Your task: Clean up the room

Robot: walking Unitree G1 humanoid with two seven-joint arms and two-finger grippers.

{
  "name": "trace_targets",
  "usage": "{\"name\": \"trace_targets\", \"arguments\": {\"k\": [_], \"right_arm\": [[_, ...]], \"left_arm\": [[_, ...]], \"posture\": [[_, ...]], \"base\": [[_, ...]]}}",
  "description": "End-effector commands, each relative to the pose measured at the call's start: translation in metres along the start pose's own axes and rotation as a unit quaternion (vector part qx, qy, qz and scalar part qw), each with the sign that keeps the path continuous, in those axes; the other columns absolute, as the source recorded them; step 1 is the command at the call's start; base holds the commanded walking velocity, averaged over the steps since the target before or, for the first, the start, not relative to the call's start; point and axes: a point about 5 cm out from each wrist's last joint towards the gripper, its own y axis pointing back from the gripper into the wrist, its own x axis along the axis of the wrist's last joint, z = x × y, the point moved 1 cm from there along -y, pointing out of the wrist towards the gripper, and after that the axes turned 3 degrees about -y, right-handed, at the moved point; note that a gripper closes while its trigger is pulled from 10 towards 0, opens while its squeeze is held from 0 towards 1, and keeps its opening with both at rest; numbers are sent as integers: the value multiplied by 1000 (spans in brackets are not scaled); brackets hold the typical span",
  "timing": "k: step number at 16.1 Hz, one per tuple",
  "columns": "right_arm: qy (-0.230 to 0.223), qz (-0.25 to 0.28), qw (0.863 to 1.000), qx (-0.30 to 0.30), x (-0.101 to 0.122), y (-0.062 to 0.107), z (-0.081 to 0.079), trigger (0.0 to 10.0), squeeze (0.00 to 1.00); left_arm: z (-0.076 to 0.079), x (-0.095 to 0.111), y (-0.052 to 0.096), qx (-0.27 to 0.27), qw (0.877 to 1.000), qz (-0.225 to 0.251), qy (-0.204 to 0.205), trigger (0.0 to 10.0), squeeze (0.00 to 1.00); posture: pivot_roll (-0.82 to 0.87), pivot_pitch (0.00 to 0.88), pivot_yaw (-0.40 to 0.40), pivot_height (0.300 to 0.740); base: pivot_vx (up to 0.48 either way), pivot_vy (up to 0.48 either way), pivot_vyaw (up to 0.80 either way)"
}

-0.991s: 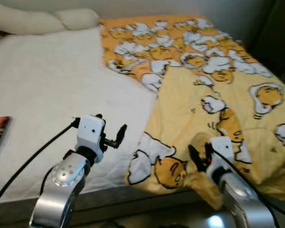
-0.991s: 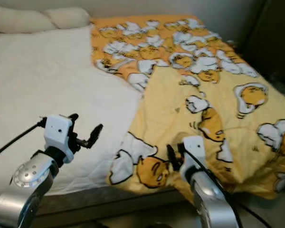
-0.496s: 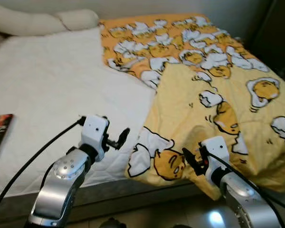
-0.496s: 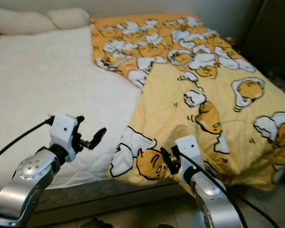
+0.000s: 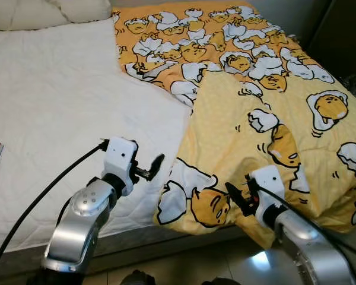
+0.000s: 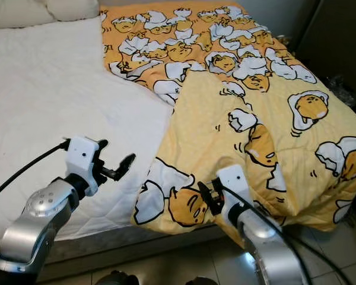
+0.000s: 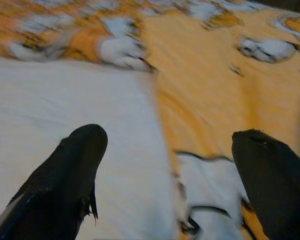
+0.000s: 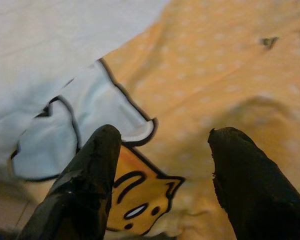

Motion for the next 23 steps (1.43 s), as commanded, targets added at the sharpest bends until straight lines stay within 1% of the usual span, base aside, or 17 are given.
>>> {"name": "trace_targets", "arguments": {"k": [1, 2, 3, 4, 7, 8, 9, 10, 12, 13, 14, 15, 16, 17, 19, 21, 23], "right_arm": [[-1, -12, 1000, 21, 2, 4, 7, 10000, 0], [33, -28, 997, 67, 4, 9, 13, 10000, 0], [60, -43, 992, 106, 6, 12, 18, 10000, 0], [67, -49, 989, 118, 6, 13, 20, 10000, 0], [105, -72, 965, 231, 15, 26, 21, 10000, 0], [111, -85, 955, 262, 15, 32, 21, 10000, 0], [110, -91, 950, 279, 15, 34, 20, 10000, 0], [109, -100, 940, 306, 16, 38, 19, 10000, 0], [111, -96, 941, 306, 20, 35, 21, 10000, 0], [110, -94, 941, 305, 21, 34, 22, 10000, 0], [111, -96, 939, 310, 21, 34, 22, 10000, 0], [113, -97, 938, 312, 21, 34, 21, 10000, 0], [116, -98, 937, 315, 21, 33, 20, 10000, 0], [119, -97, 935, 318, 22, 32, 20, 10000, 0], [128, -97, 929, 334, 22, 30, 14, 10000, 0], [132, -99, 925, 341, 21, 30, 10, 10000, 0], [130, -99, 925, 343, 20, 30, 9, 10000, 0]], "left_arm": [[4, -11, -2, -57, 998, -29, 8, 10000, 392], [8, -17, -6, -110, 993, -48, -2, 10000, 1000], [11, -21, -11, -137, 988, -67, -6, 10000, 1000], [11, -23, -13, -141, 987, -75, -7, 10000, 1000], [13, -39, -30, -153, 980, -130, -2, 10000, 1000], [14, -43, -35, -154, 978, -139, 1, 10000, 1000], [14, -45, -37, -153, 977, -146, 6, 10000, 1000], [14, -52, -41, -146, 973, -177, 0, 10000, 1000], [15, -60, -44, -141, 969, -201, -16, 10000, 1000], [16, -60, -46, -140, 969, -201, -11, 10000, 1000], [20, -61, -48, -148, 968, -201, 1, 10000, 616], [23, -62, -48, -156, 967, -203, 10, 10000, 337], [28, -63, -49, -166, 966, -200, 11, 10000, 0], [29, -65, -50, -167, 965, -200, 9, 10000, 0], [30, -80, -54, -146, 961, -233, -36, 10000, 0], [31, -86, -57, -125, 960, -247, -35, 10000, 0], [34, -88, -64, -107, 964, -243, -33, 10000, 0]], "posture": [[-89, 107, -27, 740], [-97, 117, -36, 740], [-102, 125, -40, 740], [-102, 125, -40, 740], [-124, 143, -28, 740], [-126, 146, -25, 740], [-129, 149, -24, 740], [-130, 155, -22, 740], [-132, 161, -24, 740], [-129, 166, -27, 740], [-127, 169, -32, 740], [-126, 171, -31, 740], [-128, 173, -28, 740], [-128, 173, -27, 740], [-129, 176, -20, 740], [-133, 179, -18, 740], [-135, 183, -14, 740]], "base": [[0, 0, 0], [0, 0, 0], [0, 0, 0], [0, 0, 0], [0, 0, 0], [0, 0, 0], [0, 0, 0], [0, 0, 0], [0, 0, 0], [0, 0, 0], [0, 0, 0], [0, 0, 0], [0, 0, 0], [0, 0, 0], [0, 0, 0], [0, 0, 0], [0, 0, 0]]}}
